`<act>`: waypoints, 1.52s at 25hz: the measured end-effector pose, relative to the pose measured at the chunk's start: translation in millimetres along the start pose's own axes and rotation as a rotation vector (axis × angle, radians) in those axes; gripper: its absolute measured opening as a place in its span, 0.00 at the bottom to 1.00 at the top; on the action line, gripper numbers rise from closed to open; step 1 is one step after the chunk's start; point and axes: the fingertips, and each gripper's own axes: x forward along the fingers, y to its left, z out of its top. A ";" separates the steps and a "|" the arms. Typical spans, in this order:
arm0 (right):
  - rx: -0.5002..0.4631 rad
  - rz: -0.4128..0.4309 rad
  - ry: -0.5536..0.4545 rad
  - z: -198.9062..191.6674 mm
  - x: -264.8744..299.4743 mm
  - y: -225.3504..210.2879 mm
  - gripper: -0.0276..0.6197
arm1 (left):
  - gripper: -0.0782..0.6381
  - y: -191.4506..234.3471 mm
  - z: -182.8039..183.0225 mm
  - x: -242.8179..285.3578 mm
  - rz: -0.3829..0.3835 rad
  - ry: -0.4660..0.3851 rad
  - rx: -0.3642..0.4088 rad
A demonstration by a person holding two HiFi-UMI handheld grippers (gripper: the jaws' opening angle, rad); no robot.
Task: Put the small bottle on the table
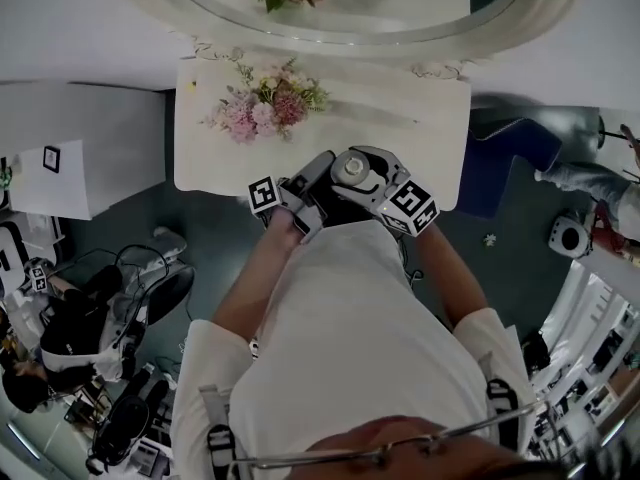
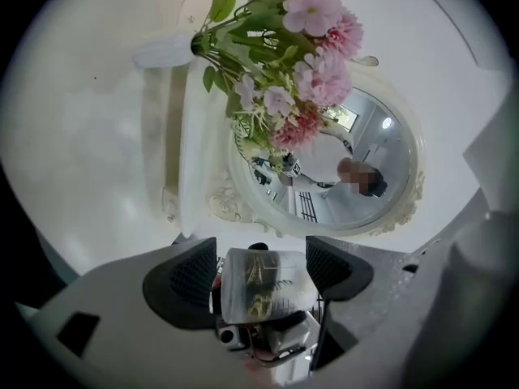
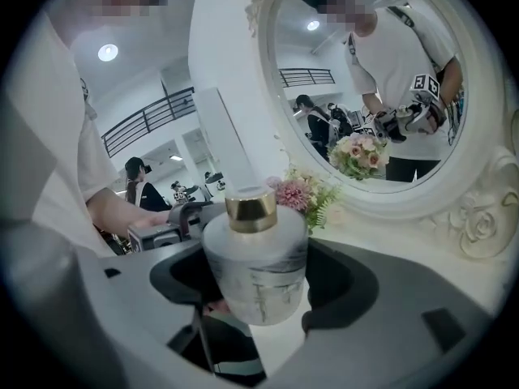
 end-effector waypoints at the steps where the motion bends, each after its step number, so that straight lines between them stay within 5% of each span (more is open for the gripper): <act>1: 0.004 -0.001 0.004 -2.4 2.5 -6.8 0.58 | 0.58 3.0 3.8 -1.3 0.005 -0.014 -0.003; 15: 0.079 -0.047 0.058 -72.7 44.3 -83.6 0.58 | 0.58 59.0 28.7 -18.8 0.137 -0.122 -0.016; 29: 0.042 -0.203 0.163 -159.5 80.5 -148.8 0.58 | 0.58 72.1 22.8 -12.5 0.158 -0.128 -0.010; 38: 0.048 -0.248 0.184 -179.9 86.6 -165.3 0.58 | 0.58 80.7 20.6 -9.5 0.166 -0.128 -0.027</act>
